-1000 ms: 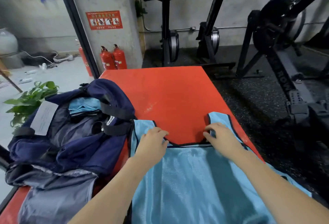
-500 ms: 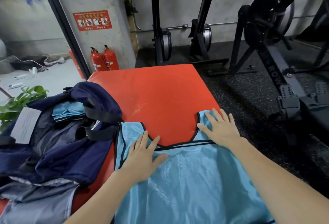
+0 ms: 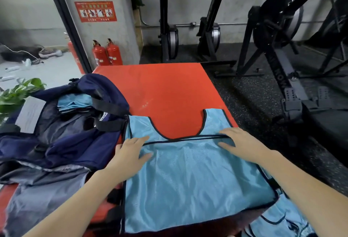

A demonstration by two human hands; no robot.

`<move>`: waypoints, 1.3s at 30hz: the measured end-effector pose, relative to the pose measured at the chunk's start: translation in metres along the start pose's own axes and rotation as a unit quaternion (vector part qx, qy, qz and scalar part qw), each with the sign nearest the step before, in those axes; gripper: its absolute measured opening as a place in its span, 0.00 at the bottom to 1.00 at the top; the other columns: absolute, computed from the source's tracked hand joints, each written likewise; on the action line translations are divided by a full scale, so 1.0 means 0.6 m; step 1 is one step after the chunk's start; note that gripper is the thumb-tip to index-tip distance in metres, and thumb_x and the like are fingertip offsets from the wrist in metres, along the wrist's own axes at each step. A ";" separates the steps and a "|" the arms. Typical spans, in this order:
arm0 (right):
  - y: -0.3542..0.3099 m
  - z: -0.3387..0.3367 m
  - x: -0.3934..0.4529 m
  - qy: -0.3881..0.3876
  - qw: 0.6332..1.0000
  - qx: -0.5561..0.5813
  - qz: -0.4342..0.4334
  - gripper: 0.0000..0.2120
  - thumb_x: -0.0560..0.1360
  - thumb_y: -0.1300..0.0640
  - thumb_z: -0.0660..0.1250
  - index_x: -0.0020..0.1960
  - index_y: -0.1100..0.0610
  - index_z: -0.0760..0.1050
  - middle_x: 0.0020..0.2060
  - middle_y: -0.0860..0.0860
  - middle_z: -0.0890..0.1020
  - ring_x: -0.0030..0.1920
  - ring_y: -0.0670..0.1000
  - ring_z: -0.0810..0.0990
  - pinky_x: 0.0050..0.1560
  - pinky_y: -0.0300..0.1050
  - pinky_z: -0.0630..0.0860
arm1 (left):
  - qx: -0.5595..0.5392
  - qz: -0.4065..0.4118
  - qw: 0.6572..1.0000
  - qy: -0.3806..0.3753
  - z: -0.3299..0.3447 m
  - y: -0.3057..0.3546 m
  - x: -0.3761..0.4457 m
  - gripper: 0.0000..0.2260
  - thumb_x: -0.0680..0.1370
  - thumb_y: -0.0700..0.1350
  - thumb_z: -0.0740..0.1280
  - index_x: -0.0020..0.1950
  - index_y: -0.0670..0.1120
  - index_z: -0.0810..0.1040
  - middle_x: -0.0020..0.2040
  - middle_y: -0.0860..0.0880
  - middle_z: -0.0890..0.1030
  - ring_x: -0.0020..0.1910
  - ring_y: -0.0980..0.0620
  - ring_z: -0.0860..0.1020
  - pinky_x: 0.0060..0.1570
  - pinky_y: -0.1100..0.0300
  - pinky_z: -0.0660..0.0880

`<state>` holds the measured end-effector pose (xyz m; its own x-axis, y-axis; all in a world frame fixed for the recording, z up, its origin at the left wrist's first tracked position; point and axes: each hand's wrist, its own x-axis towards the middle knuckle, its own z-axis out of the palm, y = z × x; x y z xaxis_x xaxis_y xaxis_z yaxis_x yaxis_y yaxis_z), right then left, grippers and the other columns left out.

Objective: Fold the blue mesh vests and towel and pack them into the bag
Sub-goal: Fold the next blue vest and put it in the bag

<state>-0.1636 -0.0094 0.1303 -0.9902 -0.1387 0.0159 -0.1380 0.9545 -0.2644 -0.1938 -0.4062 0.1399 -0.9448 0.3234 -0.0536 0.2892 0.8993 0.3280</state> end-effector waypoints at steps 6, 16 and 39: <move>0.027 0.011 -0.046 0.044 0.995 0.007 0.087 0.22 0.81 0.45 0.63 0.73 0.49 0.68 0.66 0.48 0.75 0.66 0.53 0.72 0.66 0.55 0.68 | -0.154 -0.049 0.986 0.050 -0.017 -0.020 -0.020 0.19 0.76 0.43 0.72 0.66 0.51 0.78 0.56 0.52 0.81 0.50 0.55 0.78 0.52 0.71 0.69; -0.004 -0.001 -0.013 0.059 0.981 0.089 0.163 0.04 0.77 0.50 0.69 0.52 0.43 0.79 0.43 0.42 0.78 0.51 0.53 0.75 0.58 0.57 0.70 | -0.174 -0.098 0.976 0.081 -0.036 -0.014 -0.024 0.03 0.74 0.45 0.72 0.44 0.54 0.82 0.39 0.57 0.82 0.43 0.60 0.78 0.38 0.74 0.67; 0.024 -0.028 0.105 0.054 0.938 0.240 0.243 0.12 0.72 0.52 0.76 0.54 0.52 0.79 0.48 0.48 0.82 0.52 0.49 0.80 0.52 0.43 0.71 | -0.231 -0.140 0.955 0.123 -0.066 -0.045 0.095 0.06 0.74 0.47 0.74 0.48 0.55 0.80 0.36 0.55 0.83 0.40 0.62 0.79 0.40 0.72 0.68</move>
<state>-0.2284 -0.0001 0.1441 -0.9339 0.3341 -0.1273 0.3294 0.6657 -0.6696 -0.2614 -0.4235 0.1652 -0.9991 -0.0414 0.0035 -0.0263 0.6957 0.7179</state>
